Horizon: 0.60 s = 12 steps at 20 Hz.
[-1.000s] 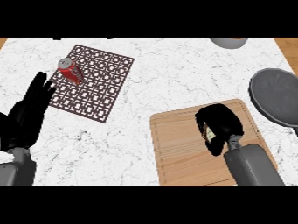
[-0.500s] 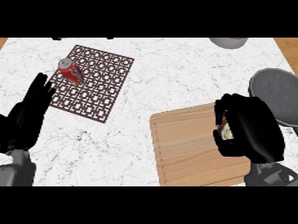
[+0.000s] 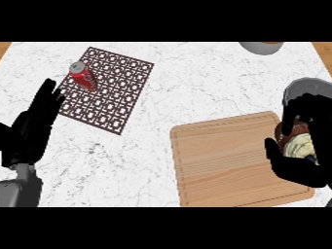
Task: Pick the cupcake from the cutting board and place it in the pan
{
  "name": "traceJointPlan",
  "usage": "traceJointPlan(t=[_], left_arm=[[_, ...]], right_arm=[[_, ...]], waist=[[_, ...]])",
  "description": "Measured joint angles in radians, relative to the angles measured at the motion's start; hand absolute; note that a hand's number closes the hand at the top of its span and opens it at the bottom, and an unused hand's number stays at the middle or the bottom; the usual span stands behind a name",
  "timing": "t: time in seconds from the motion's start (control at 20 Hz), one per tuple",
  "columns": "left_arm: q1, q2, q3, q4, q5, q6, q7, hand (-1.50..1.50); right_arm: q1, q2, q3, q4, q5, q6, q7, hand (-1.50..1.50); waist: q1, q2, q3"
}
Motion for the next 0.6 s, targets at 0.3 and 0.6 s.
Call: traceJointPlan(t=[0.3,0.6], left_arm=[[0.002,-0.015,-0.005,0.014,-0.011,-0.001,-0.025,0.00],[-0.005,-0.013,0.001,0.017,-0.013,-0.006,-0.025,0.00]], right_arm=[[-0.051,-0.078,-0.245,0.123,-0.113,-0.082,-0.082,1.50],[-0.091,-0.184,-0.446,0.343,-0.225,-0.214,-0.219,1.50]], waist=[[0.004,0.003,0.001],[0.007,0.004,0.001]])
